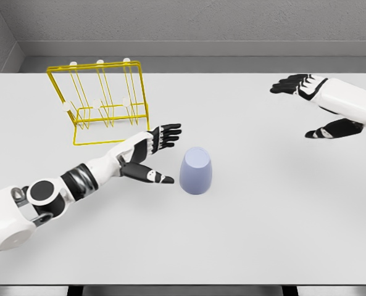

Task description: Place the cup on the cup holder with both arms

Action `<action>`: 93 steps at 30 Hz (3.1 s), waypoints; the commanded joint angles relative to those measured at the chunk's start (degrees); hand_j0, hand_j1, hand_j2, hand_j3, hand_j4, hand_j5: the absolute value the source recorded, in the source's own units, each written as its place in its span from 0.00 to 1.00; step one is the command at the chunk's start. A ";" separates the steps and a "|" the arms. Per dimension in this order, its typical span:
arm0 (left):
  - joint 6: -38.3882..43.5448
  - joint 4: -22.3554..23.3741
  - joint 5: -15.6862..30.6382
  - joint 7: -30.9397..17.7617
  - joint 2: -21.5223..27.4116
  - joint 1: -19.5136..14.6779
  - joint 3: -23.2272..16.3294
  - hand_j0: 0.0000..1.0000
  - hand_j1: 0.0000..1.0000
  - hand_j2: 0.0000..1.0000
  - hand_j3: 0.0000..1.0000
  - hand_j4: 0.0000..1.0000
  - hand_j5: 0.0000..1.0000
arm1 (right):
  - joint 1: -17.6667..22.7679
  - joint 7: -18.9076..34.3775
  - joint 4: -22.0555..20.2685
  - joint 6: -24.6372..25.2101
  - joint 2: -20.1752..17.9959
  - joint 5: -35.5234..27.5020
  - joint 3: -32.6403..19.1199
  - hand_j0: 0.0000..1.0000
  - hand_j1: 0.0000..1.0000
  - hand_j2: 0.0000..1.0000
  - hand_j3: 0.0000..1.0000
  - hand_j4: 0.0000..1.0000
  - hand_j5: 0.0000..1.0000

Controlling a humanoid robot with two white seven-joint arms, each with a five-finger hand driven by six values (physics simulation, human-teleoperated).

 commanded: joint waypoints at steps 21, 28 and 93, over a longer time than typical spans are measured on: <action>3.10 6.30 -0.19 -0.04 -7.61 -0.97 -1.16 1.00 1.00 1.00 1.00 1.00 1.00 | 3.87 -0.03 0.94 0.17 1.29 -0.52 -5.38 1.00 1.00 1.00 1.00 1.00 1.00; 4.33 6.57 -0.28 0.05 -9.54 -1.23 -1.25 1.00 1.00 1.00 1.00 1.00 1.00 | 4.13 -0.03 1.03 0.17 1.29 -0.61 -5.82 1.00 1.00 1.00 1.00 1.00 1.00; 4.68 -2.49 0.69 0.49 -0.32 -2.90 4.47 0.66 0.66 0.66 0.66 0.66 0.66 | 4.13 -0.03 1.03 0.17 1.38 -0.61 -5.82 1.00 1.00 1.00 1.00 1.00 1.00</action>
